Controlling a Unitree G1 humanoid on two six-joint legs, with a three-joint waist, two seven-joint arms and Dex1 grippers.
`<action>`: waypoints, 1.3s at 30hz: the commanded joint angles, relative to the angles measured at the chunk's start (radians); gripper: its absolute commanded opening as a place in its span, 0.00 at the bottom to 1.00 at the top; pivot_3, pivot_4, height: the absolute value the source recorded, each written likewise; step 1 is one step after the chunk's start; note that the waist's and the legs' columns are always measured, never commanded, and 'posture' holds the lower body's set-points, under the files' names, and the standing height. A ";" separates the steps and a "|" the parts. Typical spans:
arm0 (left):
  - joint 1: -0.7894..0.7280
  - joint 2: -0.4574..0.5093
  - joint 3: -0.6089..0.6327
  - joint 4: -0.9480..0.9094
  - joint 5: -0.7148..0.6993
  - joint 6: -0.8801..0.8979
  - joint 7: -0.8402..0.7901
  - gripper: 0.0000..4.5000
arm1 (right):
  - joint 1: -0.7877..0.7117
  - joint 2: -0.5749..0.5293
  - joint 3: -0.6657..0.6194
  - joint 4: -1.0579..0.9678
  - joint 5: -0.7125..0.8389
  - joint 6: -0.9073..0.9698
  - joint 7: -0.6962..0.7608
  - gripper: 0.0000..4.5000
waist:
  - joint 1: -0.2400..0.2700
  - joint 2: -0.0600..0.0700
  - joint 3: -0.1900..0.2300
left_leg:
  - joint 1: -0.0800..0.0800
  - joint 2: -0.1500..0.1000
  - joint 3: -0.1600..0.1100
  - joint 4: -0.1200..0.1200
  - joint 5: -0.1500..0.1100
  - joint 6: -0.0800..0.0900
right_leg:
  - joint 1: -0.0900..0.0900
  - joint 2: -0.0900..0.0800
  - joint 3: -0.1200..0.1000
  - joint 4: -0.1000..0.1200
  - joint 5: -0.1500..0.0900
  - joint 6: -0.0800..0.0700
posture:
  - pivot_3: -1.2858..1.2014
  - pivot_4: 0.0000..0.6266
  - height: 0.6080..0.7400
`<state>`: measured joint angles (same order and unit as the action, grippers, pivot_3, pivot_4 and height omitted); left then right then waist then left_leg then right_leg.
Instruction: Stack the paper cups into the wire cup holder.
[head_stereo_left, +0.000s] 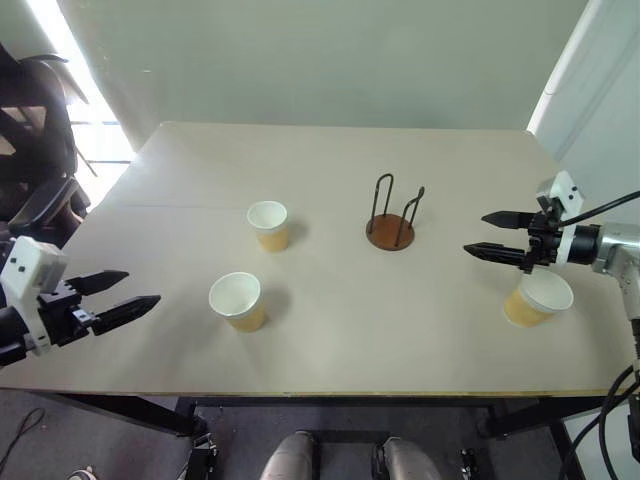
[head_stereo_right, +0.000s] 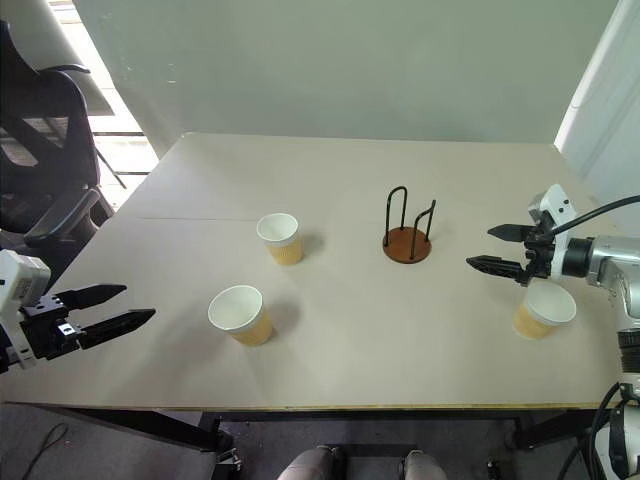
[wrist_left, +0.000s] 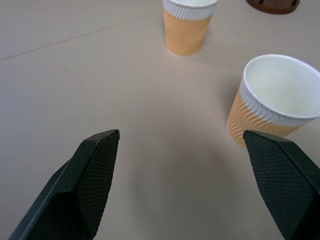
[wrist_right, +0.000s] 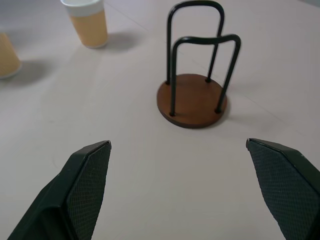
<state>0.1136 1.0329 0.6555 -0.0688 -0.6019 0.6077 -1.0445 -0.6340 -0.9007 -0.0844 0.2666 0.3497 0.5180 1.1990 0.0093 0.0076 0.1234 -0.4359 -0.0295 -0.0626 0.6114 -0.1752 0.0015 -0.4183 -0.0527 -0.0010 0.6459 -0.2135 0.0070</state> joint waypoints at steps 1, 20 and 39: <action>0.020 0.028 -0.018 0.005 0.052 -0.039 -0.020 0.94 | -0.001 -0.011 -0.007 -0.036 0.010 0.018 0.001 1.00 | 0.000 0.000 0.000 | 0.000 0.000 0.000 0.000 0.000 0.000 | 0.000 0.000 0.000 0.000 0.000 0.000 | 0.52 0.24 1.00; -0.024 0.008 0.020 -0.027 -0.012 0.005 -0.061 0.94 | 0.046 0.157 0.024 -0.239 0.070 0.081 -0.113 1.00 | -0.007 -0.001 0.000 | 0.000 0.000 0.000 0.000 -0.002 -0.002 | -0.001 0.000 0.000 0.000 -0.001 0.001 | 0.52 0.24 1.00; -0.060 -0.012 0.009 -0.045 -0.025 0.014 -0.053 0.94 | 0.055 0.393 0.128 -0.273 -0.046 0.128 -0.448 1.00 | -0.006 -0.003 -0.001 | 0.001 0.000 -0.001 0.000 -0.002 -0.002 | -0.002 0.001 -0.001 0.001 0.001 -0.003 | 0.52 0.24 1.00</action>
<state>0.0602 1.0208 0.6509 -0.0898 -0.6107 0.6192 -1.1047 -0.5658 -0.5152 0.0456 0.0010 0.3265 0.6664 0.7930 0.0037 0.0043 0.1221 -0.4353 -0.0292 -0.0638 0.6116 -0.1767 -0.0005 -0.4208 -0.0520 -0.0017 0.6473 -0.2122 0.0040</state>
